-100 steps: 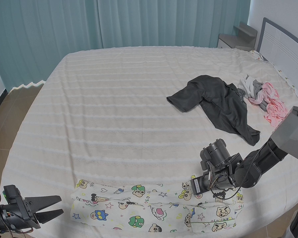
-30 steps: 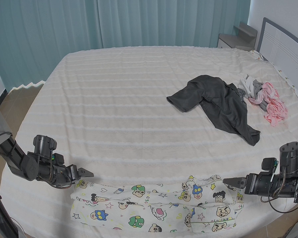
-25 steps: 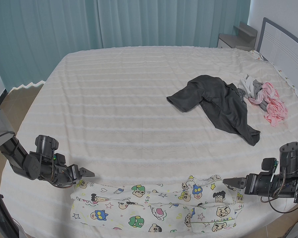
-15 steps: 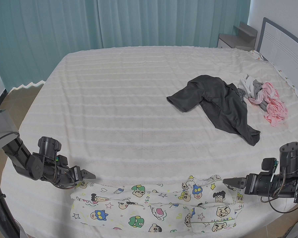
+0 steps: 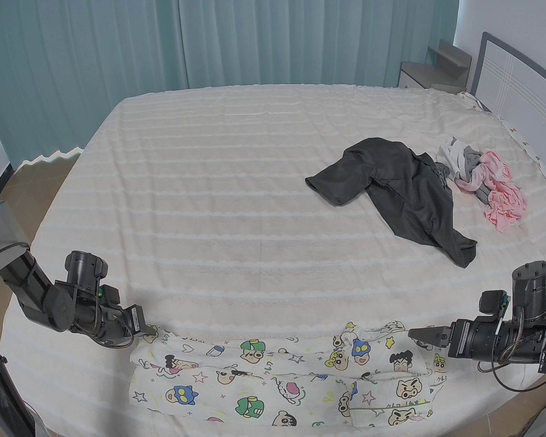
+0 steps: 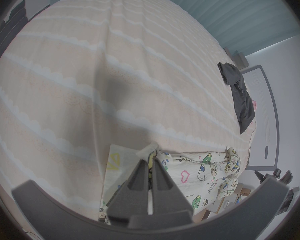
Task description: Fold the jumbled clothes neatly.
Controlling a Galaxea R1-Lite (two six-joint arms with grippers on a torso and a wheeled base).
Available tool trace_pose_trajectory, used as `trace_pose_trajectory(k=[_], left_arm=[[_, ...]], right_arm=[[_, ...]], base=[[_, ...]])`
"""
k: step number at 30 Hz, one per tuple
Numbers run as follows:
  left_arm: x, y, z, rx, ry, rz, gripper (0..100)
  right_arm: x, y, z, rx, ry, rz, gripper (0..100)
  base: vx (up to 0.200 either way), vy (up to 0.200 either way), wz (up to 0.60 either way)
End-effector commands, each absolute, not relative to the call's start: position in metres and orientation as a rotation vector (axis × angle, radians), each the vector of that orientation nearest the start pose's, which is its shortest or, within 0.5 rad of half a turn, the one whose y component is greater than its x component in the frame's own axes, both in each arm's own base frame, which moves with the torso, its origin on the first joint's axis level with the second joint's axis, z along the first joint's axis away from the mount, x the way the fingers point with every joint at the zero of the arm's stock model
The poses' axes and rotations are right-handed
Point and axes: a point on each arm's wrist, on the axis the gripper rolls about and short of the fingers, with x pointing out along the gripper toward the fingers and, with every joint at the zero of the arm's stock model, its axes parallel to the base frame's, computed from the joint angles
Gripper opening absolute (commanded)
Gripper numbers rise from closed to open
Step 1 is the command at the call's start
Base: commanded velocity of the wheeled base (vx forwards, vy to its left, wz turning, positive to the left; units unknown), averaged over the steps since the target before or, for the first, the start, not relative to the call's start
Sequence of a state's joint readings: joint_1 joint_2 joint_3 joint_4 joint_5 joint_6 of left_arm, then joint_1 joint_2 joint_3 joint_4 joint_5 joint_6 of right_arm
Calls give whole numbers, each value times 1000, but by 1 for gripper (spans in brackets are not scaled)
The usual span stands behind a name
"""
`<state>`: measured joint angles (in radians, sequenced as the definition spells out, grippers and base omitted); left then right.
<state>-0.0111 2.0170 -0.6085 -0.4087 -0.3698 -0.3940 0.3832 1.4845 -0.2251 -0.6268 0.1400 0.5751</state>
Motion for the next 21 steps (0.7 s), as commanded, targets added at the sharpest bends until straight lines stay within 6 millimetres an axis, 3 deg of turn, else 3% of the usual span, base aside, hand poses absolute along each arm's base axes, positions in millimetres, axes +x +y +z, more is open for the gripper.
trace_pose_trajectory(k=[1, 7, 13, 21], left_arm=[[282, -9, 41, -536, 1001, -158, 0], [280, -8, 57, -537, 940, -178, 0], [283, -7, 61, -533, 890, -199, 0], [267, -6, 51, -534, 833, -263, 0]], right_arm=[[168, 71, 96, 466, 757, 308, 100], [167, 71, 96, 465, 756, 310, 100], [167, 71, 96, 465, 756, 309, 100], [167, 71, 97, 466, 752, 312, 100]], base=[[0, 0, 0], [0, 0, 0], [0, 0, 0], [0, 0, 0]])
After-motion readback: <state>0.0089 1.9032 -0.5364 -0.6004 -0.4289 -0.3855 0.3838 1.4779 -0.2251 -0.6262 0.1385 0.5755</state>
